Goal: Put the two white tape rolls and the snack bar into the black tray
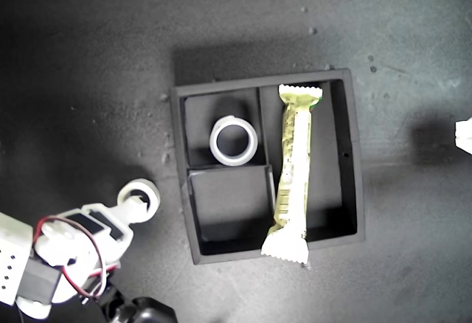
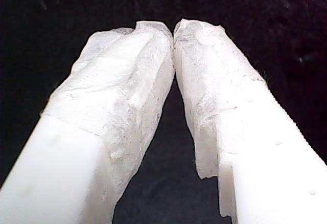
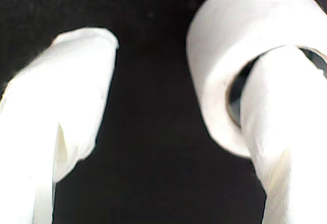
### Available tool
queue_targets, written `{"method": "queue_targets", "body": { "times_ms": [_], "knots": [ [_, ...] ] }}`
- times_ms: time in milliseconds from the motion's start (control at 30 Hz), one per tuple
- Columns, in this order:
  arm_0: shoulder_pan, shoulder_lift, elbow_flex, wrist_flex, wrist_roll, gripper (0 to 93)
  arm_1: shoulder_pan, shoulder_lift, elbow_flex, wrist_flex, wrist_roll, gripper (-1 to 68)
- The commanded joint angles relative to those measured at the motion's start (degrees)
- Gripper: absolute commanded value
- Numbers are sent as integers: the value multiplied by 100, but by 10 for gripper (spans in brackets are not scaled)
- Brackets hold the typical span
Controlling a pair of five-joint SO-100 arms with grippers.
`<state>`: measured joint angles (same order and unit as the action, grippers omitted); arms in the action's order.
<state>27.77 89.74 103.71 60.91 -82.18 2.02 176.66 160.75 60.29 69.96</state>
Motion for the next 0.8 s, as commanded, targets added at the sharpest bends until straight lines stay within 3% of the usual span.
{"method": "queue_targets", "body": {
  "times_ms": [0,133,233,333,600,767],
  "knots": [
    [-97,-141,-18,-149,62,186,-62,44,0,-132,44,-3],
    [-316,-729,-53,-237,-44,143,-149,44,114,-246,70,-3],
    [-571,-1195,-176,-255,-167,12,-255,44,290,-396,123,-3],
    [-765,-1072,-308,-44,-167,0,-422,44,554,-686,158,-3],
    [-1063,-527,-3524,3568,229,0,-633,44,1310,-1784,114,-3],
    [-1160,-1696,-6275,4184,914,0,-633,44,1450,-1925,114,-3]
  ]
}}
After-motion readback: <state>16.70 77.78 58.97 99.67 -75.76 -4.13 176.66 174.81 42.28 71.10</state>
